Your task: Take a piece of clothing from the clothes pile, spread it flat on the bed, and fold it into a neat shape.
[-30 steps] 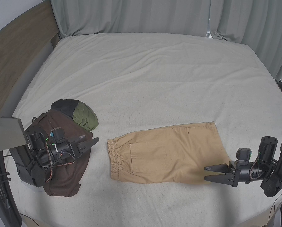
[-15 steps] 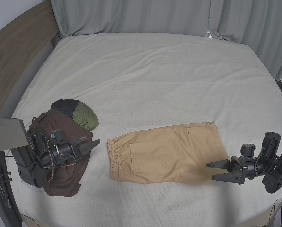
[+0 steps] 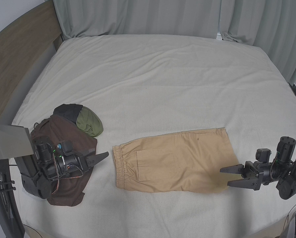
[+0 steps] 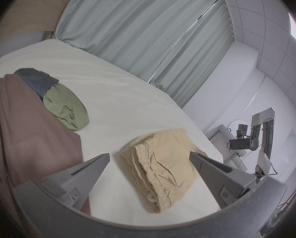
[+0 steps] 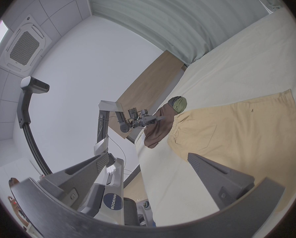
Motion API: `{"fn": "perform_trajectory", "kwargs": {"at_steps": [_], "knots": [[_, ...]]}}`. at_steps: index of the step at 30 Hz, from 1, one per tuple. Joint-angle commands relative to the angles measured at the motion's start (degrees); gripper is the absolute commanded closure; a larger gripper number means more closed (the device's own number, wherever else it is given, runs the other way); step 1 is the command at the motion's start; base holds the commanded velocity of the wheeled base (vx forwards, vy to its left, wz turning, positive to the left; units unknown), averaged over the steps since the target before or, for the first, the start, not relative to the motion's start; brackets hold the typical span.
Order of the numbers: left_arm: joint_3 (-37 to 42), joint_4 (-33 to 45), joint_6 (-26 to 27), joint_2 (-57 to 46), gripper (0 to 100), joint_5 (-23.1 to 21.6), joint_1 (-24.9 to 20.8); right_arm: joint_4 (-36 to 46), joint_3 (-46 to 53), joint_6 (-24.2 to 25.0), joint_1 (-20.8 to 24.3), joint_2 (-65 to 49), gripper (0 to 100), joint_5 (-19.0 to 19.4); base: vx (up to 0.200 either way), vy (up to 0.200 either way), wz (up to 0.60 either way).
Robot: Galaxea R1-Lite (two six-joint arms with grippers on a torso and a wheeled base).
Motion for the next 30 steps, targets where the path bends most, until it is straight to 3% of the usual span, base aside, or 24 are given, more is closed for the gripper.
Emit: {"fn": "perform_trajectory", "kwargs": {"at_steps": [1, 17, 30], "knots": [[0.17, -0.01, -0.03, 1.58, 0, -0.82, -0.42, -0.01, -0.81, 0.01, -1.05, 0.39, 0, 0.00, 0.000, 0.000, 0.00], [-1.68, -0.01, -0.29, 7.29, 0, -0.82, -3.05, -0.09, -4.24, 0.01, -5.18, 2.93, 0, -0.35, 0.000, 0.000, 0.00], [-2.65, -0.01, -0.38, 13.00, 0, -0.64, -4.20, -0.01, -4.51, 0.01, -5.71, 3.64, 0, -0.53, 0.000, 0.000, 0.00]]}}
